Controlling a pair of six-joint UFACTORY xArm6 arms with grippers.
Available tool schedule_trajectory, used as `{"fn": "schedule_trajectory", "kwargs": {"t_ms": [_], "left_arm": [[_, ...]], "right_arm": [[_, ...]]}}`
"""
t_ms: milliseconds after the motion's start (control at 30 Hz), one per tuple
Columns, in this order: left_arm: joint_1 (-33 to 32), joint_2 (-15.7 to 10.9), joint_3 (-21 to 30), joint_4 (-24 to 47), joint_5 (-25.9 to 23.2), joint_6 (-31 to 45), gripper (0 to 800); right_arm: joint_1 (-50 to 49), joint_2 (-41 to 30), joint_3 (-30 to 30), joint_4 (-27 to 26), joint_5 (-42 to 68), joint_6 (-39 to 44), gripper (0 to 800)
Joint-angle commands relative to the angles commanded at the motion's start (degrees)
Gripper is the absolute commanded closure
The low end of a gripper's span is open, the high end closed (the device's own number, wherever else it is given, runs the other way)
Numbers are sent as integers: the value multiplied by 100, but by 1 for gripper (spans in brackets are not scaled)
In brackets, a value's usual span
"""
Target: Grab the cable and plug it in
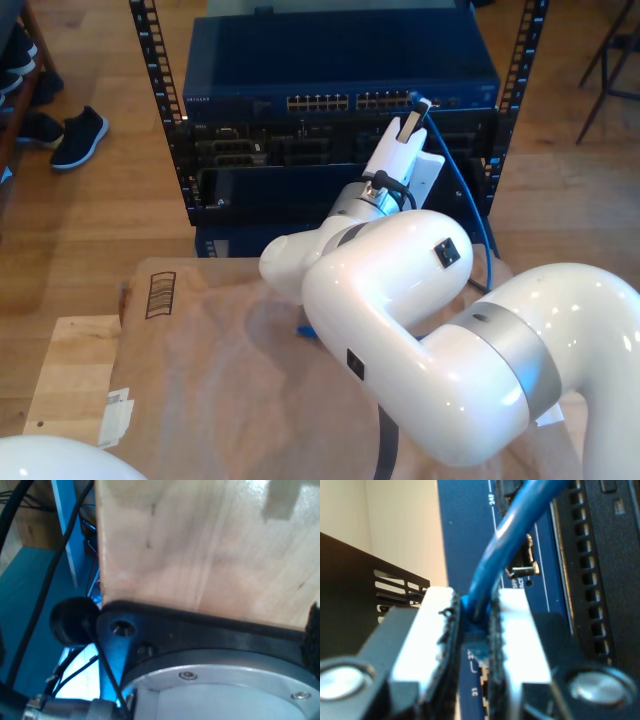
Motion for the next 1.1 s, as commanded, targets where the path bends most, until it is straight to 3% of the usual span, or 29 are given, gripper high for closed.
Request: {"fn": "schedule_trajectory", "kwargs": {"t_ms": [1100], "left_arm": [[0,0,0,9,0,0,0]], "right_arm": [[44,185,-211,53,-149,-53,800]]}}
